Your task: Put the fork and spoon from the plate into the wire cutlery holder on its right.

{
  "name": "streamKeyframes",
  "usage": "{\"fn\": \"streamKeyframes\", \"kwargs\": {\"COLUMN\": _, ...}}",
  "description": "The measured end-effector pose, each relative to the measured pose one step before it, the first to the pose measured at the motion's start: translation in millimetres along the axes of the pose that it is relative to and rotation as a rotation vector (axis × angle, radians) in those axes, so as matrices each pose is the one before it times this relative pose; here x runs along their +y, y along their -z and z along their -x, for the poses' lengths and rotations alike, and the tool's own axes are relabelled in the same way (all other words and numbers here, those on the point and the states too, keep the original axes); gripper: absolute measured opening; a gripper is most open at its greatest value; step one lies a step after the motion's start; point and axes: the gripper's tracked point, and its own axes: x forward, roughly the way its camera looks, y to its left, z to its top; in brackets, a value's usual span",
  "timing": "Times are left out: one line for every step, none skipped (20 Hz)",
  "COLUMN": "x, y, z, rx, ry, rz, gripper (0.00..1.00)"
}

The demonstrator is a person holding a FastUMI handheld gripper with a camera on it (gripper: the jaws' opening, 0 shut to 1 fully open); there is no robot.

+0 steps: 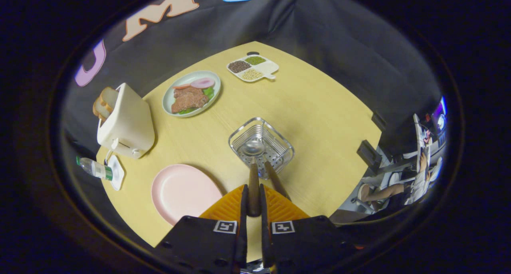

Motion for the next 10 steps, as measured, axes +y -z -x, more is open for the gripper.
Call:
{"fn": "streamKeyframes", "kwargs": {"x": 1.46, "y": -1.19, "z": 4.09, "rx": -0.00318, "ry": -0.01508, "rz": 0.00373, "gripper": 0.41}}
{"fn": "streamKeyframes", "kwargs": {"x": 1.09, "y": -2.19, "z": -1.60, "rx": -0.01456, "ry": -0.01526, "rz": 0.00475, "gripper": 0.53}}
{"fn": "streamKeyframes", "kwargs": {"x": -3.16, "y": -2.56, "z": 5.38, "rx": -0.00014, "ry": 0.00355, "rz": 0.02104, "gripper": 0.65}}
{"fn": "streamKeyframes", "kwargs": {"x": -3.47, "y": 4.91, "z": -1.43, "rx": -0.00236, "ry": 0.00165, "rz": 0.01925, "gripper": 0.77}}
{"fn": "streamKeyframes", "kwargs": {"x": -4.36, "y": -0.08, "z": 1.60, "rx": -0.00511, "ry": 0.00927, "rz": 0.01680, "gripper": 0.89}}
{"fn": "streamKeyframes", "kwargs": {"x": -2.67, "y": -0.03, "z": 2.21, "rx": -0.00514, "ry": 0.00176, "rz": 0.01348, "gripper": 1.00}}
{"fn": "streamKeyframes", "kwargs": {"x": -2.80, "y": -1.02, "z": 2.54, "rx": -0.01102, "ry": 0.00232, "rz": 0.01038, "gripper": 1.00}}
{"fn": "streamKeyframes", "kwargs": {"x": -2.78, "y": 1.01, "z": 2.82, "rx": -0.01074, "ry": 0.00295, "rz": 0.01380, "gripper": 1.00}}
{"fn": "streamKeyframes", "kwargs": {"x": -3.58, "y": 0.01, "z": 3.07, "rx": -0.01153, "ry": 0.00357, "rz": 0.01853, "gripper": 1.00}}
{"fn": "streamKeyframes", "kwargs": {"x": -3.18, "y": -0.19, "z": 2.70, "rx": -0.01318, "ry": 0.00589, "rz": 0.02201, "gripper": 1.00}}
